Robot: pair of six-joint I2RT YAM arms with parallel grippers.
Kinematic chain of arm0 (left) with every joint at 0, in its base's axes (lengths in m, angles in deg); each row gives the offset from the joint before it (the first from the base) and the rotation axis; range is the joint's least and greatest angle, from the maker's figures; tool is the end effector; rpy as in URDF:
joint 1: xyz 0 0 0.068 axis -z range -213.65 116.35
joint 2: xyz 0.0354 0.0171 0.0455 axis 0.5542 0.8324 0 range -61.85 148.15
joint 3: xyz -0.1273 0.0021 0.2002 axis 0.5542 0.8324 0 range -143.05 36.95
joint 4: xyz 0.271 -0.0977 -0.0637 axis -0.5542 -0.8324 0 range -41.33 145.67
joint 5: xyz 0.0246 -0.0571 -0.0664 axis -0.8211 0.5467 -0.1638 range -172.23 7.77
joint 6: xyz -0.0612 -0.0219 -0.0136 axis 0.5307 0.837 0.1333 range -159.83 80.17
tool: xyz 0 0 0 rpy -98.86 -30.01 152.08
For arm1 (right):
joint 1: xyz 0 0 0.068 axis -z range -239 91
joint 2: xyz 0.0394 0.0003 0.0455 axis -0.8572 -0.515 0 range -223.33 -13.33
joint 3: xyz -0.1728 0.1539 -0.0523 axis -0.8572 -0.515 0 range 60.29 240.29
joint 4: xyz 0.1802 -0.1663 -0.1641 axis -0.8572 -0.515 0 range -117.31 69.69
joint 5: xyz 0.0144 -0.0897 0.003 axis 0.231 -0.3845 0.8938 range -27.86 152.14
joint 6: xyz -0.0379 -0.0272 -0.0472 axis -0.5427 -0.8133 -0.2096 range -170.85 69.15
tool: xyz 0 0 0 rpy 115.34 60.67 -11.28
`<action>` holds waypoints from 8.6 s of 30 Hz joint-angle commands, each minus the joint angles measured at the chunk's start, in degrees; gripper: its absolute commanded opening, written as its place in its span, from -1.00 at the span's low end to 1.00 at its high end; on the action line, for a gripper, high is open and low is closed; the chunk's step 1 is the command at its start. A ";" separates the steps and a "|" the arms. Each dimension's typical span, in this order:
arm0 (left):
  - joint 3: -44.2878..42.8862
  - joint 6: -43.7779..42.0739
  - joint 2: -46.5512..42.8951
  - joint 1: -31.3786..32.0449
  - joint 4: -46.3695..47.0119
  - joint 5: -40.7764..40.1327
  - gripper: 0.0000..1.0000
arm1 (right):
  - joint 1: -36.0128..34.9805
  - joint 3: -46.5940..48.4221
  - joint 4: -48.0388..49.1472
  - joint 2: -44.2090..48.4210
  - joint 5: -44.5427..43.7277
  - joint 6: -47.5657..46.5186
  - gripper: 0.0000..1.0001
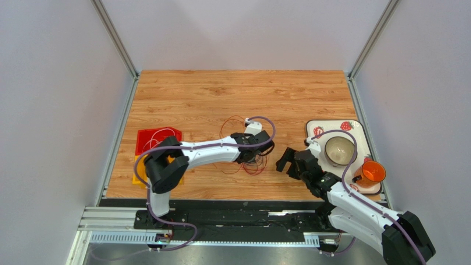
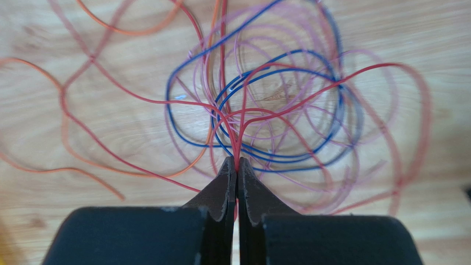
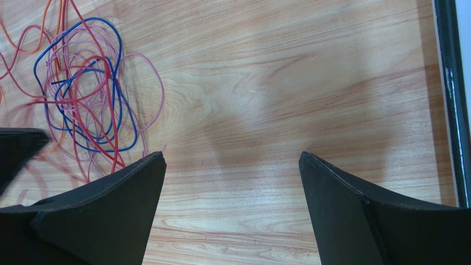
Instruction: Untangle the cables
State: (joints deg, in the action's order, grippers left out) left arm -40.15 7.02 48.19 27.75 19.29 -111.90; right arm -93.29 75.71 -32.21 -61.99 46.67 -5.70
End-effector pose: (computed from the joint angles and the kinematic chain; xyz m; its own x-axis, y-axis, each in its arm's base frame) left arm 0.2182 -0.3459 0.1126 -0.8018 0.1466 -0.5793 0.1380 0.9887 0.0592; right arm 0.1943 0.1155 0.0920 -0.6878 0.3580 -0.6315 0.1419 0.9194 0.3667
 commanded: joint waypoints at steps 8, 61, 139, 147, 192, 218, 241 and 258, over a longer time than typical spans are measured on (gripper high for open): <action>-18.48 -18.80 -25.65 -2.78 -8.61 4.77 -1.00 | 0.44 1.37 2.41 1.82 -0.09 -0.50 0.93; 15.31 -14.34 -37.38 -10.41 3.08 8.49 -1.00 | -2.63 14.55 -0.14 -19.96 13.70 -10.69 0.79; 1.62 -10.29 -15.81 -20.63 -3.86 11.83 -1.00 | -2.54 19.30 0.48 -31.75 17.40 -12.89 0.72; -6.91 -14.94 -29.26 -20.54 -10.28 9.02 -1.00 | -2.46 19.21 0.30 -31.67 17.13 -12.63 0.71; -23.11 -24.00 -49.64 -25.55 -33.06 -17.25 -1.00 | -2.46 18.24 1.00 -30.09 16.87 -12.54 0.70; 5.34 -11.73 -59.14 -37.50 -28.32 -13.06 -1.00 | -2.54 17.71 1.53 -29.21 17.48 -12.80 0.70; 31.57 6.50 -64.34 -42.67 -22.16 -8.57 -1.00 | -2.54 16.84 2.15 -28.24 17.92 -13.24 0.70; 37.11 3.42 -56.69 -54.64 -7.66 -4.52 -1.00 | -2.46 17.54 2.15 -29.56 18.71 -13.59 0.70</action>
State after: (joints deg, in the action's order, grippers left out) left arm -3.71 10.94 -9.23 -26.08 5.47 -116.69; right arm -95.71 93.81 -28.98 -90.80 64.20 -18.58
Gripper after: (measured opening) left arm 0.019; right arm 0.853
